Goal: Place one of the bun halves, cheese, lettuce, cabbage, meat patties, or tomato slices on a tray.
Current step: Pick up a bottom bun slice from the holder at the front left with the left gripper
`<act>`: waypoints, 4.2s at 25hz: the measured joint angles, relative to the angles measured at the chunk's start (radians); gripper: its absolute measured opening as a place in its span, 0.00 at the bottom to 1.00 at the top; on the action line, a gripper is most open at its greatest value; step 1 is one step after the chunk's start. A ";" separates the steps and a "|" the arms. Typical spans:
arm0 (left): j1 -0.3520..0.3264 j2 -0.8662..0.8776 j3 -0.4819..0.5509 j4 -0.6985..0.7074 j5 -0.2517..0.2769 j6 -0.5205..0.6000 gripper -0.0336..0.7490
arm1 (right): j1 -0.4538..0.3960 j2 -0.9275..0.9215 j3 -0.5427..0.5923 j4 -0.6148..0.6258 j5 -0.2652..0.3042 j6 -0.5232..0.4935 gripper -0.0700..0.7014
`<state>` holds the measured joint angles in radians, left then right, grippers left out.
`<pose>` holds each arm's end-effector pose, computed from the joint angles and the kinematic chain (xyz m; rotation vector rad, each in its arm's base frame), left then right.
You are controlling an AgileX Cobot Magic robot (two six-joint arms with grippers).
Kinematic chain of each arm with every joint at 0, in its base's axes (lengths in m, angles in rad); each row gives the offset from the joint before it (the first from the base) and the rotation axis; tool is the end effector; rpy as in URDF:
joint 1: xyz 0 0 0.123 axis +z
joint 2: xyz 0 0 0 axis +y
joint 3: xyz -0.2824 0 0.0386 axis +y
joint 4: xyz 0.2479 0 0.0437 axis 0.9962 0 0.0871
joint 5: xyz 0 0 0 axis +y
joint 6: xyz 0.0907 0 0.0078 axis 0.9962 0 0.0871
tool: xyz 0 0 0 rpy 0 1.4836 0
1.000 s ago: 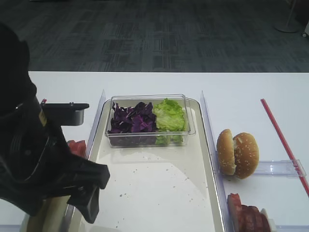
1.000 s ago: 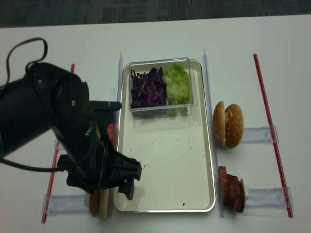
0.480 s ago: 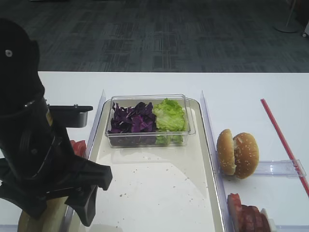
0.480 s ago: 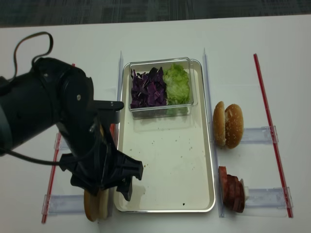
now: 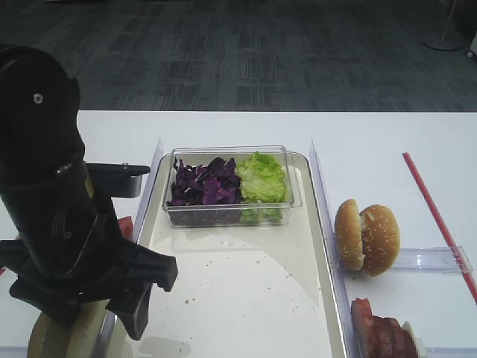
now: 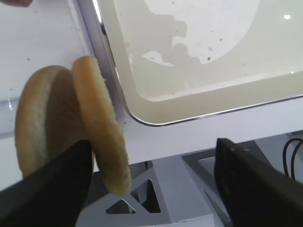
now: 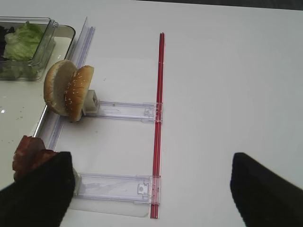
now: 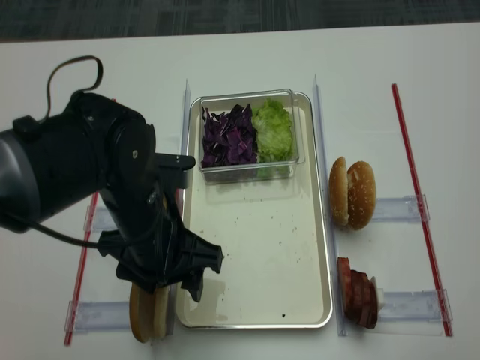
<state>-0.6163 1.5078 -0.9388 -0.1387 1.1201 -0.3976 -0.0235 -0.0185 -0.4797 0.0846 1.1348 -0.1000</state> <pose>0.1979 -0.1541 0.2202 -0.2381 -3.0417 0.1424 -0.0086 0.0072 0.2658 -0.0886 2.1153 0.0290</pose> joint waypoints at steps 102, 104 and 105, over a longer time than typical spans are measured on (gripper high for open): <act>0.000 0.057 -0.166 0.132 0.091 -0.005 0.15 | 0.000 0.000 0.000 0.000 0.000 0.000 0.97; 0.000 0.057 -0.169 0.132 0.091 -0.004 0.15 | 0.000 0.000 0.000 0.000 0.000 0.000 0.97; 0.000 0.057 -0.169 0.132 0.091 -0.004 0.15 | 0.000 0.000 0.000 0.000 0.000 0.000 0.97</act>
<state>-0.6163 1.5649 -1.1074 -0.0068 1.2113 -0.4013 -0.0235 -0.0185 -0.4797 0.0846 1.1348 -0.1000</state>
